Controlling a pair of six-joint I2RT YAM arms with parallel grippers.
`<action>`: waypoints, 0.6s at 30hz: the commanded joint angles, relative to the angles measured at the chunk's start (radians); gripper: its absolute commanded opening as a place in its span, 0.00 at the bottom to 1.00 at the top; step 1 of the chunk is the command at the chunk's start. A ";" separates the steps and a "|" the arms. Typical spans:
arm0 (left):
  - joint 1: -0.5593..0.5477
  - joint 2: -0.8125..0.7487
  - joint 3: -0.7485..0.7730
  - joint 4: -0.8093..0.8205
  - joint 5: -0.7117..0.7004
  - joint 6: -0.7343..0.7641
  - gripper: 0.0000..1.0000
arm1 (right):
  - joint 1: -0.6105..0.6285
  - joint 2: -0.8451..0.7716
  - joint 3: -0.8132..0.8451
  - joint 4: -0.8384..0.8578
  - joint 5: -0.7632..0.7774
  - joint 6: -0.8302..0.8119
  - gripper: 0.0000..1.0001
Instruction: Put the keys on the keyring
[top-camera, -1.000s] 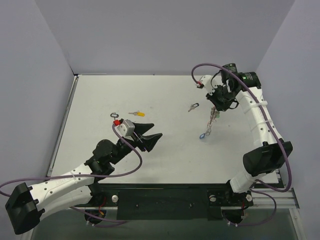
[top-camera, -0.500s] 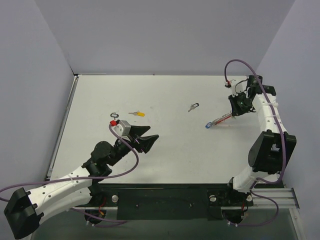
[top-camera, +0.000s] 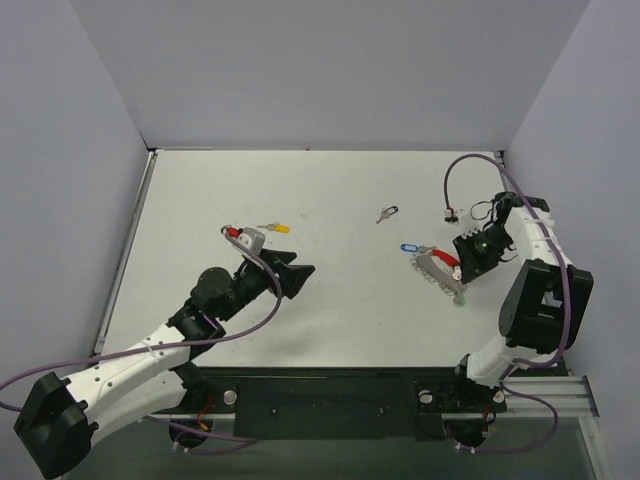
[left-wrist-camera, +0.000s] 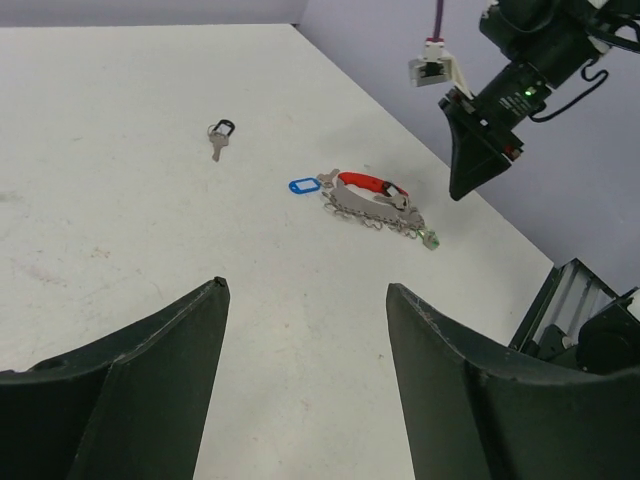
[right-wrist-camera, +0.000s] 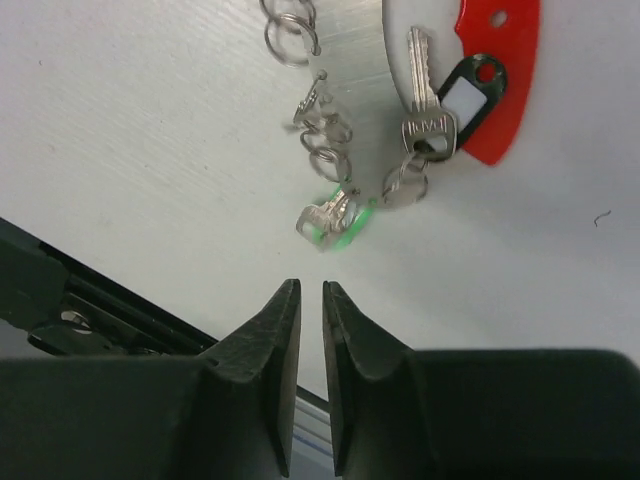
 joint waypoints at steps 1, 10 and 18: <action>0.068 0.014 0.109 -0.105 0.060 -0.088 0.74 | -0.041 -0.114 -0.004 -0.077 -0.046 -0.028 0.14; 0.321 0.072 0.289 -0.350 0.292 -0.134 0.78 | -0.088 -0.356 0.024 -0.078 -0.162 0.029 0.37; 0.473 0.045 0.367 -0.495 0.398 -0.098 0.82 | -0.165 -0.572 -0.175 0.306 -0.371 0.360 0.54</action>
